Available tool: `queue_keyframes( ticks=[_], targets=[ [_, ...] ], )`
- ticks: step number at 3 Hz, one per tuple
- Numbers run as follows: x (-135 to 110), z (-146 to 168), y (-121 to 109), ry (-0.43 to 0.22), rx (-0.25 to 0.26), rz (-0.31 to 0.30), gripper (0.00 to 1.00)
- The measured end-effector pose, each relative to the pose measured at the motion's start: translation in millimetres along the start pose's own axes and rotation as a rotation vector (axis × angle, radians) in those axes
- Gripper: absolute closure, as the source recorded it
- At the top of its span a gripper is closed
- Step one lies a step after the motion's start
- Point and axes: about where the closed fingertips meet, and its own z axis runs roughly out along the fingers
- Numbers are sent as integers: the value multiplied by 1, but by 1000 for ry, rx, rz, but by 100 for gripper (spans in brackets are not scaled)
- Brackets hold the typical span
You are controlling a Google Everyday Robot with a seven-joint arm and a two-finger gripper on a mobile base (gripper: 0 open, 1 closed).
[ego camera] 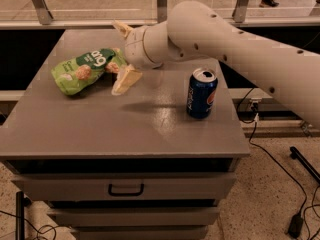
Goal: Pick green rice chip bag
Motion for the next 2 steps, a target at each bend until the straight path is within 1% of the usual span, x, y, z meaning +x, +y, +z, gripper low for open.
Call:
queue_keyframes(
  ticks=[1,2],
  targets=[
    [13,8,-2,62,-41,10,0],
    [22,20,-7,116,-79,-26,0]
  ],
)
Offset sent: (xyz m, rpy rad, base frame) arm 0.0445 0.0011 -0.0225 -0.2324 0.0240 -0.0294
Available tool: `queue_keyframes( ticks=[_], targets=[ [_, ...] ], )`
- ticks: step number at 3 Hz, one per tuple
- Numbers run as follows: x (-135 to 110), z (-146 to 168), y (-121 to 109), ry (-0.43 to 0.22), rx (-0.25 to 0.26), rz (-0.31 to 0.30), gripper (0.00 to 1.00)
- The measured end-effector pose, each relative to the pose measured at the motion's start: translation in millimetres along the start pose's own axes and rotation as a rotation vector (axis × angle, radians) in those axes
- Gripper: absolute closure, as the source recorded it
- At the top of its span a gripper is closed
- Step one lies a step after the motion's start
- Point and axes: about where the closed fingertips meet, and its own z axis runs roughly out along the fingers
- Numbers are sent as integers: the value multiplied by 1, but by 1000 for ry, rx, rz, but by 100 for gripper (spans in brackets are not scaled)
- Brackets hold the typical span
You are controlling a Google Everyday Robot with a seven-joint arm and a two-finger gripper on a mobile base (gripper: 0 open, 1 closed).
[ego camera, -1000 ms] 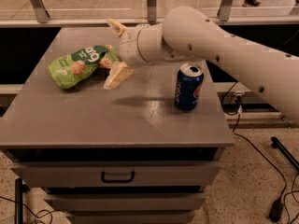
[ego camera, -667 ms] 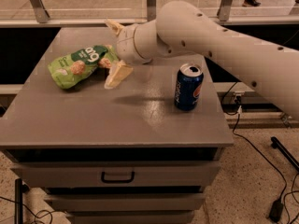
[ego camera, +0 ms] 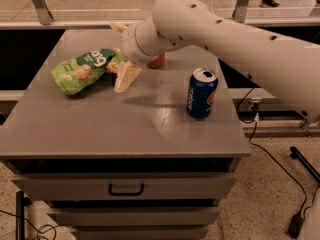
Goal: Pick green rice chip bag
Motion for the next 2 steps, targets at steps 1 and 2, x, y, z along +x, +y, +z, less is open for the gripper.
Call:
queue_keyframes(
  ticks=[1,2],
  targets=[
    [1,10,-7,34,14,-42,0],
    [1,23,-14,47,29,-81,0]
  ],
)
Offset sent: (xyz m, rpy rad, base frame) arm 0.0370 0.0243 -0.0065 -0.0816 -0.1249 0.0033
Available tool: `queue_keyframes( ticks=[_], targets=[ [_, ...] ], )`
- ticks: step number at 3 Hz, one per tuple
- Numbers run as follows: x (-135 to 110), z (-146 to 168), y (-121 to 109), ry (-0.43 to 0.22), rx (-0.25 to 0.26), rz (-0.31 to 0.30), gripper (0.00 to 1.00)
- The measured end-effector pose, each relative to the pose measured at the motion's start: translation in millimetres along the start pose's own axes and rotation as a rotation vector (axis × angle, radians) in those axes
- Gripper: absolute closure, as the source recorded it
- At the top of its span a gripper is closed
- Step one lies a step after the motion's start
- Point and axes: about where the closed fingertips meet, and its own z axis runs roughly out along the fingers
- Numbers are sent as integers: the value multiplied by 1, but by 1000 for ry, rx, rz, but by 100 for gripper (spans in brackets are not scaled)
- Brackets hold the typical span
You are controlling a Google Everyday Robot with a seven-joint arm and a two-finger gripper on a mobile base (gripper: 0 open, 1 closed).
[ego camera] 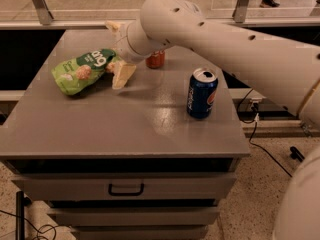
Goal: Pick green rice chip bag
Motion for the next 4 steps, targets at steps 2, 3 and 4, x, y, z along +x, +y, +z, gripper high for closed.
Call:
queue_keyframes(
  ticks=[2,3,4],
  targets=[
    [1,24,-10,22,24,-56,0],
    [3,31,-10,27,16,-71,0],
    [2,33,-10,26,11,-74,18]
  ],
)
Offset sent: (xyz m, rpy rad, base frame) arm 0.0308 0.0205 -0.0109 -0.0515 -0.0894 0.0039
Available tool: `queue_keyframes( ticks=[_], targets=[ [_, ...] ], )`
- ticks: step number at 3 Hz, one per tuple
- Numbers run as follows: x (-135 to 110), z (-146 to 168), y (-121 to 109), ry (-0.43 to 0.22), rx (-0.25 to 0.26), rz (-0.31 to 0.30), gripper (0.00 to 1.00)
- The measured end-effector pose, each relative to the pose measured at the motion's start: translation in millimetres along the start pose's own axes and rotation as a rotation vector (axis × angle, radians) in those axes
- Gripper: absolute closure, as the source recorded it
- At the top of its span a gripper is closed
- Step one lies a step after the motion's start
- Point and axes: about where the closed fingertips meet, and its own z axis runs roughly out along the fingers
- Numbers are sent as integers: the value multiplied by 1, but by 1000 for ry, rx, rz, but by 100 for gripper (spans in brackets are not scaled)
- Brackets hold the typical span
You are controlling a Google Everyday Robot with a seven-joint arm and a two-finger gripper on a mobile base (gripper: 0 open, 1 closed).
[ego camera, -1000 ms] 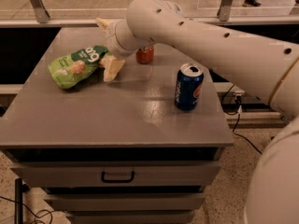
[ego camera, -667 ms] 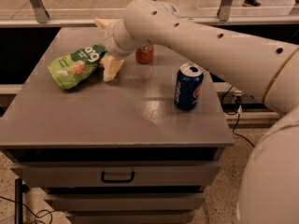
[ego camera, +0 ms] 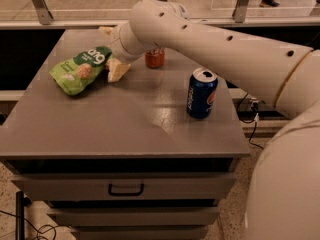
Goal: Pick green rice chip bag
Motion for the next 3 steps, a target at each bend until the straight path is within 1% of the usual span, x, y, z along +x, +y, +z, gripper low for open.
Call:
queue_keyframes(
  ticks=[1,3],
  targets=[
    [0,2,1,-2,-10,-4,40],
    [-1,1,2,-4,-24,-10,87]
  ],
)
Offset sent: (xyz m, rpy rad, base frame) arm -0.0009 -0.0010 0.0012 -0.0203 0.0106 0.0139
